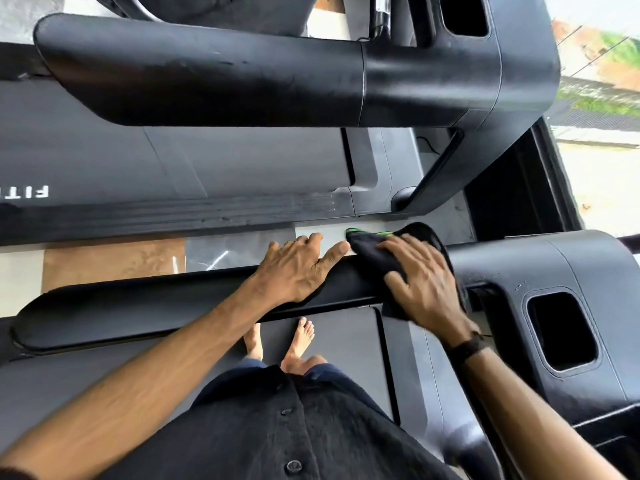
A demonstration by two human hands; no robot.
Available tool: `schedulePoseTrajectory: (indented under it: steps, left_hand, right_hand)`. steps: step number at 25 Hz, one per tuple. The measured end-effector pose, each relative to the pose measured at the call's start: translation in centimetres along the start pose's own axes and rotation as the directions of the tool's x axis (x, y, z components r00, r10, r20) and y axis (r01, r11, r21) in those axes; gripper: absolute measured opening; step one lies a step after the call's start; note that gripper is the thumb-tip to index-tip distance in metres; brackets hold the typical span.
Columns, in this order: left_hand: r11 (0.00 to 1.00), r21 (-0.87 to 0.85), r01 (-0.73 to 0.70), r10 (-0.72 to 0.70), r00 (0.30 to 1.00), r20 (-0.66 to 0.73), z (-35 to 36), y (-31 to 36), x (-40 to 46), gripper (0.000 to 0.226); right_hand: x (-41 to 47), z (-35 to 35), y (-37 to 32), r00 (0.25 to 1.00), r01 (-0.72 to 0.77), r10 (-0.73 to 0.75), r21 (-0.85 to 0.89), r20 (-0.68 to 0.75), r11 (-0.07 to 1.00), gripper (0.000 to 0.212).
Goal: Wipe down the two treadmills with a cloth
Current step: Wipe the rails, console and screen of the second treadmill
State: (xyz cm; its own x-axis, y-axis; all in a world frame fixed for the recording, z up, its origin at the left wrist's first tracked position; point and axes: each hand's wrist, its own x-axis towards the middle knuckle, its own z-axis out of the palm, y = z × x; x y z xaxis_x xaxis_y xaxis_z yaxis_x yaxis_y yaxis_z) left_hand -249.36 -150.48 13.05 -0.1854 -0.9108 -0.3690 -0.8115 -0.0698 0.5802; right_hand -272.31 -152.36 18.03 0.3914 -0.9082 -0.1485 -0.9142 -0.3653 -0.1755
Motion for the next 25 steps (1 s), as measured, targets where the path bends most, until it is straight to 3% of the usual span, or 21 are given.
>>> schedulePoseTrajectory:
  steps: [2,4,6,8,10,12,14,16,21,23,25]
  left_hand:
    - [1.0,-0.003,0.007,-0.007,1.0,0.023,-0.1,-0.1,0.1,0.09]
    - [1.0,-0.015,0.024,-0.024,0.999,0.046,-0.1,-0.1,0.0,0.092]
    - [0.999,-0.021,0.042,-0.04,0.997,0.069,-0.2,-0.1,0.0,0.097]
    - [0.998,-0.023,0.064,-0.062,0.995,0.084,-0.3,0.0,0.1,0.104]
    - [0.997,-0.025,0.071,-0.07,0.996,0.049,-0.3,-0.1,0.1,0.1]
    - [0.998,-0.014,0.066,-0.066,0.998,-0.022,-0.2,0.1,0.1,0.095]
    - [0.998,0.018,0.053,-0.052,0.996,-0.068,-0.1,0.5,0.1,0.099]
    - [0.999,0.017,0.033,-0.033,0.999,-0.04,-0.1,1.1,0.2,0.103]
    - [0.999,-0.032,-0.006,0.004,0.999,-0.047,0.5,4.2,1.1,0.103]
    - [0.999,-0.033,0.002,-0.003,0.999,-0.041,1.3,5.9,1.2,0.104]
    - [0.999,-0.031,-0.011,0.01,0.999,-0.037,2.3,7.4,1.3,0.104]
  right_hand:
    - [4.1,-0.3,2.7,0.954,-0.209,0.238,-0.164,0.184,0.964,0.055]
    - [8.2,-0.2,4.0,0.806,-0.35,0.426,-0.248,0.412,0.903,0.056]
    - [10.7,0.6,3.2,0.694,-0.365,0.422,-0.22,0.584,0.905,0.05]
    - [11.3,1.3,0.2,0.688,-0.325,0.318,-0.114,0.652,0.939,0.048]
    - [9.6,1.4,-2.8,0.796,-0.222,0.195,-0.024,0.574,0.975,0.05]
    - [5.5,0.8,-3.8,0.938,-0.047,0.016,0.082,0.347,0.995,0.056]
    - [0.9,0.0,-2.5,0.987,0.086,-0.103,0.137,0.123,0.987,0.059]
    - [-1.7,-0.2,1.3,0.997,0.073,-0.076,0.074,0.032,0.995,0.066]
    - [1.7,-3.1,13.9,0.938,-0.288,0.315,-0.181,0.144,0.94,0.077]
    - [4.6,-3.8,15.7,0.881,-0.359,0.402,-0.2,0.251,0.912,0.068]
    - [6.6,-3.3,14.3,0.845,-0.357,0.393,-0.164,0.364,0.92,0.056]
